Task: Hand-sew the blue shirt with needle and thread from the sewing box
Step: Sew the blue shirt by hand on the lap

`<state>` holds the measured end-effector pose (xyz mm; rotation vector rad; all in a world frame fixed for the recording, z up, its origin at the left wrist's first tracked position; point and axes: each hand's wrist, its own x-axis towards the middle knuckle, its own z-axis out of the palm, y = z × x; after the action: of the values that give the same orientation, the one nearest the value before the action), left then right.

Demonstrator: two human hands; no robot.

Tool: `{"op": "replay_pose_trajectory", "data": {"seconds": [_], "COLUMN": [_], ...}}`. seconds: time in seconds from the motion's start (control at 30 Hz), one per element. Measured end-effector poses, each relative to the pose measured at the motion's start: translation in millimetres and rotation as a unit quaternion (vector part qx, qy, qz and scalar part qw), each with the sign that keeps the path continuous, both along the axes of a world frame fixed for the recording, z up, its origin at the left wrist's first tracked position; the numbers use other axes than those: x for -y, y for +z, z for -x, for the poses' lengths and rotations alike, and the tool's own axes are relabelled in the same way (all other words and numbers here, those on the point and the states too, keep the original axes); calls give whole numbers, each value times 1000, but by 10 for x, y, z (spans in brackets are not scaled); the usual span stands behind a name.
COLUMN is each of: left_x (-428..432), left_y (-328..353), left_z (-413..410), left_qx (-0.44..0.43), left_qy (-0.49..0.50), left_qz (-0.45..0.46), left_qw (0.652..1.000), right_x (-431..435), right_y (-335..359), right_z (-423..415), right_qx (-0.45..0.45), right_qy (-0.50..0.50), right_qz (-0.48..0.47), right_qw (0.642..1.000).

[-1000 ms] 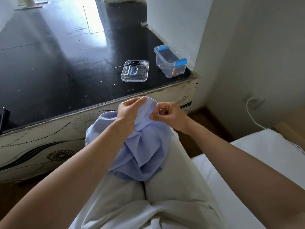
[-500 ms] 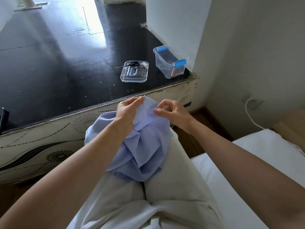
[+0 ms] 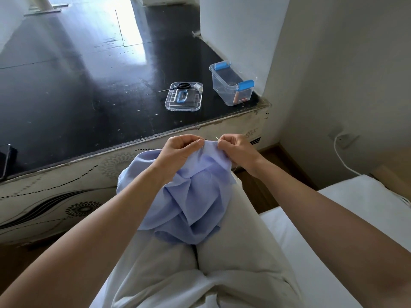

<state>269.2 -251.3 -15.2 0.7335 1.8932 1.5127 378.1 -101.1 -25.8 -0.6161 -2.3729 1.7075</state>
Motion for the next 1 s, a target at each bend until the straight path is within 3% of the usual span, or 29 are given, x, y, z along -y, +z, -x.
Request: {"op": "replay_pose_trajectory", "data": {"seconds": [0.27, 0.4, 0.67, 0.8, 0.87, 1.0], "left_x": [-20, -16, -40, -75, -97, -67], "left_y": [-144, -200, -202, -165, -125, -112], "left_z": [82, 162, 94, 20, -11, 60], "left_qx": [-92, -152, -149, -160, -179, -226], "left_qy": [113, 120, 81, 38, 24, 22], "left_qz": [26, 77, 69, 44, 40, 56], "left_qw": [989, 978, 983, 985, 983, 972], "right_x": [-94, -75, -129, -64, -15, 7], "right_y": [-122, -124, -150, -45, -29, -82], "right_z": [-3, -10, 27, 74, 112, 133], "right_qx": [-46, -71, -54, -92, -66, -36], "right_qy": [-110, -139, -181, -61, 4, 8], "right_qz": [-12, -16, -41, -60, -54, -57], "right_qw": [993, 988, 981, 992, 996, 998]}}
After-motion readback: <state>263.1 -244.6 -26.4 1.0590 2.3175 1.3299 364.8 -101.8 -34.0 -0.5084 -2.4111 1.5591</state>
